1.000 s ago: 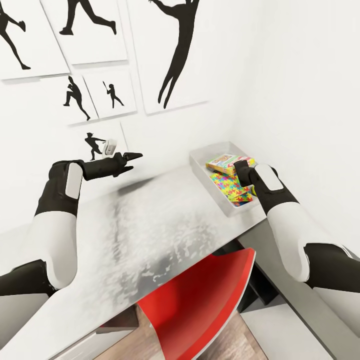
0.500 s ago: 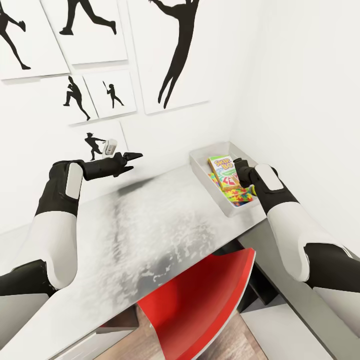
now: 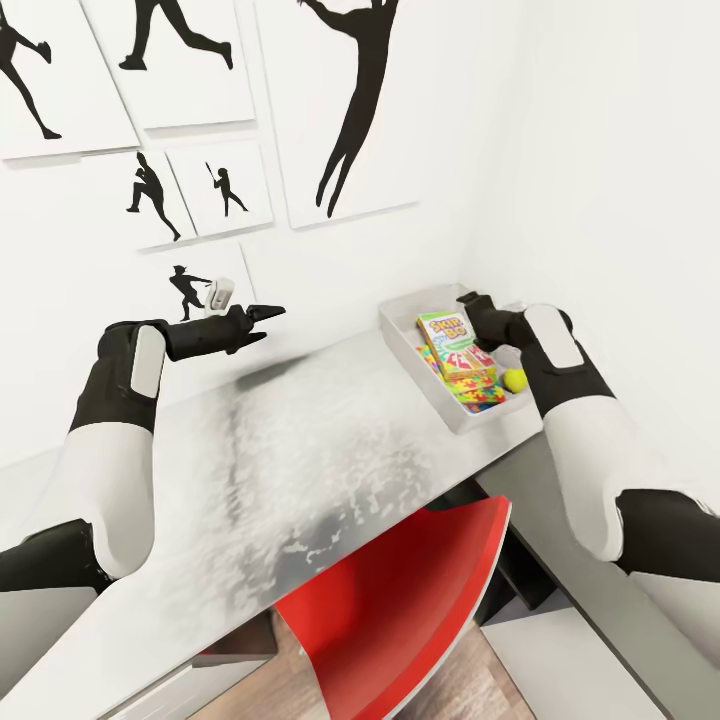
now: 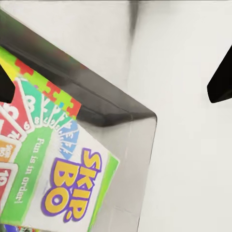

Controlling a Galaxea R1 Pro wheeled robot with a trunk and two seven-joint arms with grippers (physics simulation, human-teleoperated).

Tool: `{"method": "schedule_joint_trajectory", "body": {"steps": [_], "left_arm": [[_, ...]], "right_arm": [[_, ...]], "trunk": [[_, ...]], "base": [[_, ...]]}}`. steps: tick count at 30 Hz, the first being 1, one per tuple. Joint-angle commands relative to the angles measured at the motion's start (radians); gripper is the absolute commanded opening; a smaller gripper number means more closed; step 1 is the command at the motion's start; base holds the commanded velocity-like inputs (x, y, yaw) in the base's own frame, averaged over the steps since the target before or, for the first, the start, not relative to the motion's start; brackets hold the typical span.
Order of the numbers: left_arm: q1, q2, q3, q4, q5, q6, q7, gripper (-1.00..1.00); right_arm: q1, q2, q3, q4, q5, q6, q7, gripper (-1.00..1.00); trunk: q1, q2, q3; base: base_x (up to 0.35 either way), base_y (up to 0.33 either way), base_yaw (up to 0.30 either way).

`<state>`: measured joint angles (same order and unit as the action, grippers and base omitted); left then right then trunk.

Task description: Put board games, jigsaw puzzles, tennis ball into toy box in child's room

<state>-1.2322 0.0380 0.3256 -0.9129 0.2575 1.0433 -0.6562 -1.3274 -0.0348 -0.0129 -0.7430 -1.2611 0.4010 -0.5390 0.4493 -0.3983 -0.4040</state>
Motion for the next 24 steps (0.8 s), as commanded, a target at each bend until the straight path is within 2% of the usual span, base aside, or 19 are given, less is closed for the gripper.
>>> {"method": "schedule_joint_trajectory", "body": {"steps": [1, 6, 9, 13, 24], "left_arm": [[-0.001, 0.0, 0.002, 0.0, -0.006, 0.004, -0.007, 1.0], [-0.001, -0.001, 0.001, 0.0, -0.007, 0.004, -0.008, 1.0], [-0.001, -0.001, 0.001, 0.0, -0.007, 0.004, -0.008, 1.0], [-0.001, -0.001, 0.001, 0.0, -0.007, 0.004, -0.008, 1.0], [-0.001, 0.0, 0.001, 0.0, -0.007, 0.004, -0.008, 1.0]], "right_arm": [[-0.001, -0.001, -0.002, -0.016, -0.005, 0.016, -0.009, 1.0], [-0.001, -0.009, -0.008, -0.095, -0.007, 0.175, -0.11, 1.0], [0.007, -0.009, -0.015, -0.135, -0.009, 0.226, -0.126, 1.0], [0.013, -0.001, -0.043, -0.177, -0.009, 0.239, -0.115, 1.0], [0.019, 0.005, -0.042, -0.197, -0.008, 0.233, -0.112, 1.0]], "trunk": [[0.001, -0.002, -0.002], [0.001, -0.002, -0.002], [0.001, -0.002, -0.002], [0.001, -0.002, -0.002], [0.001, -0.002, 0.008]], "base": [[0.0, 0.0, 0.0], [-0.006, 0.0, 0.0], [-0.173, 0.0, 0.0], [-0.2, 0.0, 0.0], [-0.017, 0.0, 0.0]]}}
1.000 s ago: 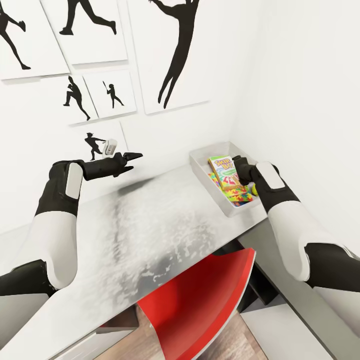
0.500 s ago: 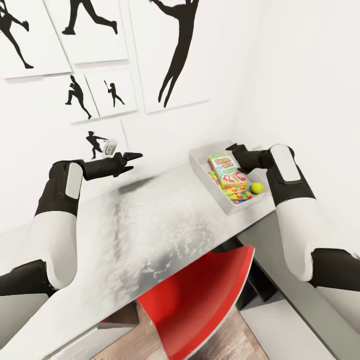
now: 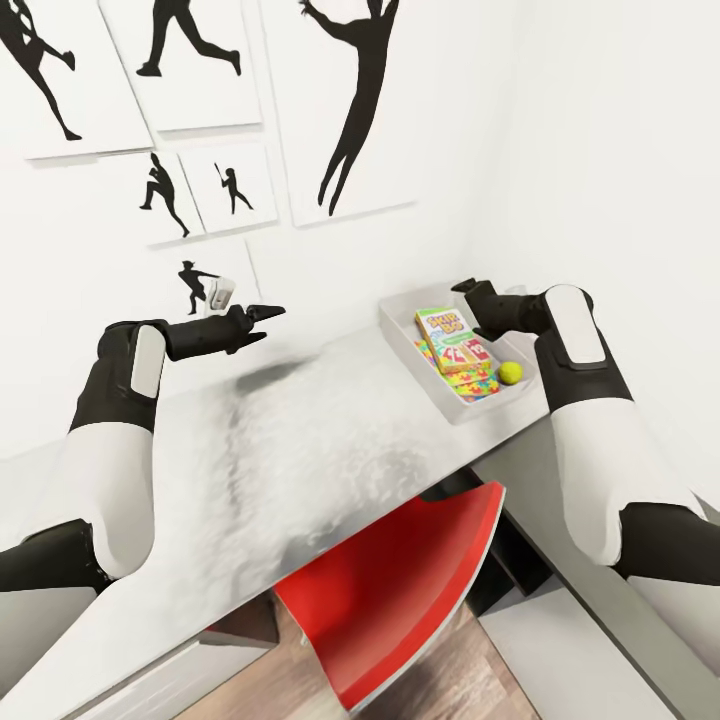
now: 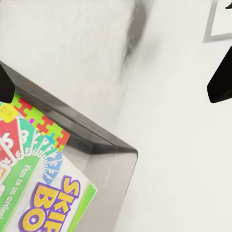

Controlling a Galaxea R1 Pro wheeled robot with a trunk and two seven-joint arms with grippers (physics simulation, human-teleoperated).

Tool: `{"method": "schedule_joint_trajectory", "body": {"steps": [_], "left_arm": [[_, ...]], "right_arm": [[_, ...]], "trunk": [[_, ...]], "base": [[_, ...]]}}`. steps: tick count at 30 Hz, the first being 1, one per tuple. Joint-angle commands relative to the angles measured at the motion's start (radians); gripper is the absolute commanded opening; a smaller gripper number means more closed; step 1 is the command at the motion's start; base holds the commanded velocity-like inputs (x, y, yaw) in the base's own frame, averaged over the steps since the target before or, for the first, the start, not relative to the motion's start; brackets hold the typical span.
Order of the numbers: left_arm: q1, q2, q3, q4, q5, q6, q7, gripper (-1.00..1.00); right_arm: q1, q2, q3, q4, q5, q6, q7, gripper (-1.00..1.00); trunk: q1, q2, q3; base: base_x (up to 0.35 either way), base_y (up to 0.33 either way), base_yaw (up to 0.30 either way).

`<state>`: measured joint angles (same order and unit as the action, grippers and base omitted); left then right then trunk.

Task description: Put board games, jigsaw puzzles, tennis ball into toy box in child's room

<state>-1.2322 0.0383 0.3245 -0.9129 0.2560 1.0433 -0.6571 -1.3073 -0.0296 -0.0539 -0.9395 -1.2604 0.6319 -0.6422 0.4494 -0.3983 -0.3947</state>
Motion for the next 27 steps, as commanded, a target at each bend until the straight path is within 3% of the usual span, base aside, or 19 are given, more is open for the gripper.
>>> {"method": "schedule_joint_trajectory", "body": {"steps": [1, 9, 14, 27], "left_arm": [[-0.001, 0.0, 0.002, 0.0, -0.006, 0.004, -0.007, 1.0], [0.003, 0.001, 0.002, 0.0, -0.006, 0.004, -0.007, 1.0], [0.007, 0.002, 0.002, 0.0, -0.006, 0.004, -0.007, 1.0], [0.011, 0.02, 0.002, 0.0, -0.006, 0.004, -0.007, 1.0]], "right_arm": [[0.0, 0.0, 0.0, -0.002, -0.008, 0.002, -0.008, 1.0], [0.011, 0.0, 0.003, -0.046, -0.008, 0.003, -0.008, 1.0], [0.014, 0.0, 0.003, -0.054, -0.008, 0.004, -0.008, 1.0], [0.016, 0.0, 0.003, -0.055, -0.009, 0.005, -0.007, 1.0]], "trunk": [[0.001, -0.002, 0.0], [0.001, -0.002, 0.013], [0.001, -0.002, 0.022], [0.001, -0.002, 0.041]], "base": [[0.0, 0.0, 0.0], [-0.01, 0.0, 0.0], [-0.217, 0.0, 0.0], [-0.076, 0.0, 0.0]]}}
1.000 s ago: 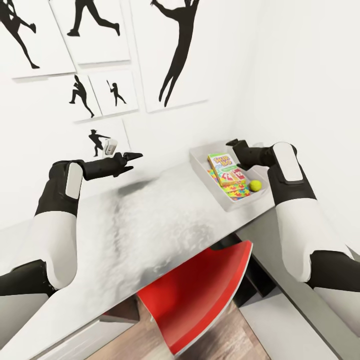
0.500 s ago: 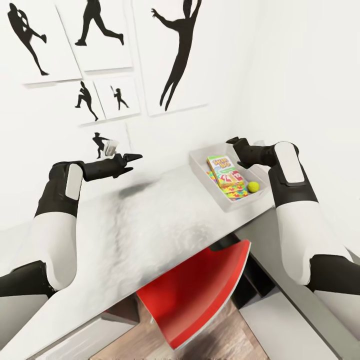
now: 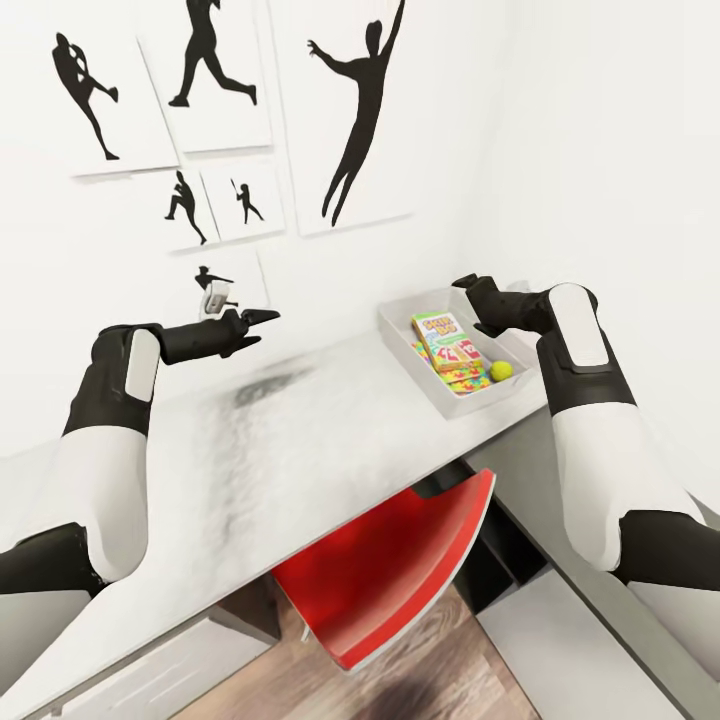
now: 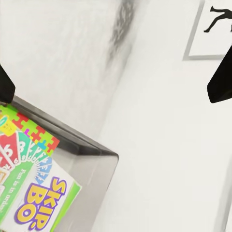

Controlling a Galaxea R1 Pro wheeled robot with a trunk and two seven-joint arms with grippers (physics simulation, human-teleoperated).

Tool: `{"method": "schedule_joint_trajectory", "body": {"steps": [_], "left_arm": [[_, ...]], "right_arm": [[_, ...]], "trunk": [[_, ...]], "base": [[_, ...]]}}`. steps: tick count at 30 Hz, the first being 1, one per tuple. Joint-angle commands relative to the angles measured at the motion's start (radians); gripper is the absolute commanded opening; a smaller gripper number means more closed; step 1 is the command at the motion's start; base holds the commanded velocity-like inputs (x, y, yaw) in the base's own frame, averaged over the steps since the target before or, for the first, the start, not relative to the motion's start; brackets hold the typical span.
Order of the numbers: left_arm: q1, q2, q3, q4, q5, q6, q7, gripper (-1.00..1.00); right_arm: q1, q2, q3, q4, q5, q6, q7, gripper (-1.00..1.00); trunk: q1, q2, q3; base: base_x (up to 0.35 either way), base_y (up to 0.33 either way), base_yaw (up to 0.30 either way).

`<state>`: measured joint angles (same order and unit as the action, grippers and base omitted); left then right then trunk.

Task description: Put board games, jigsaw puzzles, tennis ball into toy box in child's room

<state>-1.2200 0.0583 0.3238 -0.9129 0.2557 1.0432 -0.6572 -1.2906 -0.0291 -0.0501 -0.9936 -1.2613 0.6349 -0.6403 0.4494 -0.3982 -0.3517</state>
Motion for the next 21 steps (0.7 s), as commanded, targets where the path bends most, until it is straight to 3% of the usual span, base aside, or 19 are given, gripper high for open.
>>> {"method": "schedule_joint_trajectory", "body": {"steps": [1, 13, 21], "left_arm": [[-0.001, 0.0, 0.002, 0.0, -0.006, 0.004, -0.007, 1.0], [0.004, 0.003, 0.003, 0.0, -0.006, 0.004, -0.008, 1.0], [0.007, 0.004, 0.001, 0.0, -0.006, 0.004, -0.007, 1.0]], "right_arm": [[-0.001, 0.0, -0.001, -0.001, -0.009, 0.002, -0.008, 1.0], [-0.001, 0.0, -0.001, 0.0, -0.01, 0.004, -0.007, 1.0], [-0.001, 0.0, -0.001, -0.002, -0.008, 0.003, -0.006, 1.0]], "trunk": [[0.001, -0.002, -0.001], [0.001, -0.002, 0.003], [0.001, -0.002, 0.015]], "base": [[-0.003, 0.0, 0.0], [-0.005, 0.0, 0.0], [-0.224, 0.0, 0.0]]}}
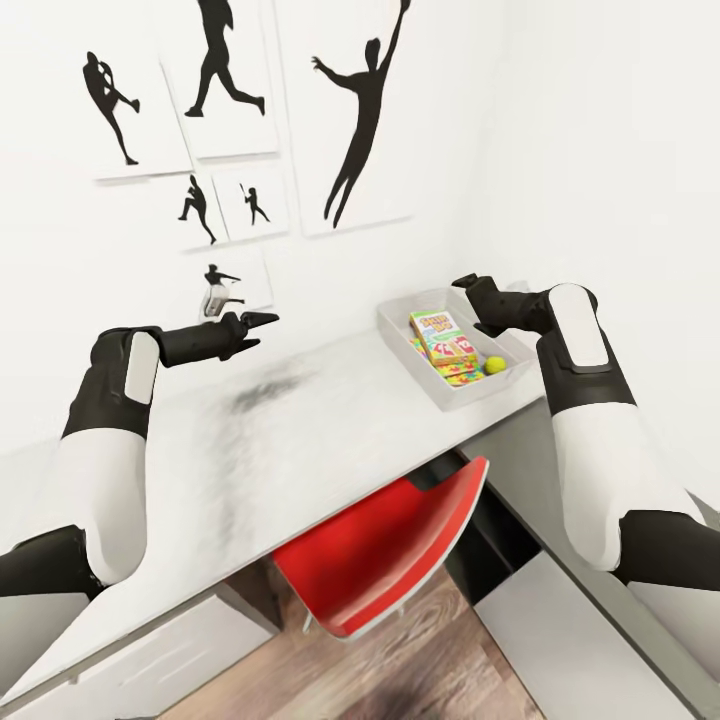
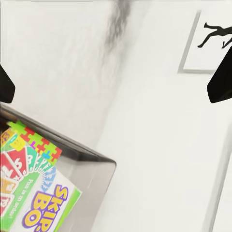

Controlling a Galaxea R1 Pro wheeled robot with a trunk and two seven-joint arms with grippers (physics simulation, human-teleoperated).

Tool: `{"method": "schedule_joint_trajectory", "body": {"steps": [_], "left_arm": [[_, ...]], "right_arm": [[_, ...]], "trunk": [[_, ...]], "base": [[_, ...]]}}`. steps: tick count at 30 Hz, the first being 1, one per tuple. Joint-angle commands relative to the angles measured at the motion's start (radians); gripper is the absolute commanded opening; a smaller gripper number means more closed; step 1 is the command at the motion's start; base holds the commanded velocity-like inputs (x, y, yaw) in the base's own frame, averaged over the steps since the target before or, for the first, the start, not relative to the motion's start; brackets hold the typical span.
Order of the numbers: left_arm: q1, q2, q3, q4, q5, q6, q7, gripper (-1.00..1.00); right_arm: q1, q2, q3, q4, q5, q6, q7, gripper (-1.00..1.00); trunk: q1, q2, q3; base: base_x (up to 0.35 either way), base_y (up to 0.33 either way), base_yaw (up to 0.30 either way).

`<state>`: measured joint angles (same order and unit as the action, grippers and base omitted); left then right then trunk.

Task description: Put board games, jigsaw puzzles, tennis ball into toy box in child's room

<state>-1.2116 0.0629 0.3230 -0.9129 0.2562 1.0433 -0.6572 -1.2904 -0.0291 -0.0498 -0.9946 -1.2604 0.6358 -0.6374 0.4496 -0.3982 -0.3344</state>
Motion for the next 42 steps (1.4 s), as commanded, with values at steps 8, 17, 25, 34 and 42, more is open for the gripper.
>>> {"method": "schedule_joint_trajectory", "body": {"steps": [8, 17, 25, 34, 42], "left_arm": [[0.008, 0.003, 0.004, 0.0, -0.006, 0.004, -0.007, 1.0], [0.015, 0.02, 0.004, 0.0, -0.006, 0.004, -0.008, 1.0], [0.057, 0.039, 0.004, 0.0, -0.008, 0.004, -0.009, 1.0], [0.12, 0.097, 0.003, 0.0, -0.012, 0.004, -0.168, 1.0], [0.149, 0.132, 0.0, 0.0, -0.016, 0.004, -0.231, 1.0]], "right_arm": [[0.0, 0.0, 0.0, -0.002, -0.008, 0.001, -0.008, 1.0], [0.0, 0.001, 0.002, -0.009, -0.008, 0.001, -0.008, 1.0], [0.003, 0.0, 0.002, -0.044, -0.009, 0.004, -0.008, 1.0], [0.045, -0.001, 0.002, -0.114, -0.009, 0.011, -0.008, 1.0], [0.069, 0.0, 0.004, -0.134, -0.008, 0.011, -0.008, 1.0]], "trunk": [[0.0, -0.002, 0.011], [0.0, -0.002, 0.026], [0.0, -0.002, 0.04], [0.0, -0.002, 0.055], [0.0, -0.002, 0.068]], "base": [[-0.04, 0.0, 0.0], [-0.002, 0.0, 0.0], [0.0, 0.0, 0.0], [-0.012, 0.0, 0.0], [-0.196, 0.0, 0.0]]}}
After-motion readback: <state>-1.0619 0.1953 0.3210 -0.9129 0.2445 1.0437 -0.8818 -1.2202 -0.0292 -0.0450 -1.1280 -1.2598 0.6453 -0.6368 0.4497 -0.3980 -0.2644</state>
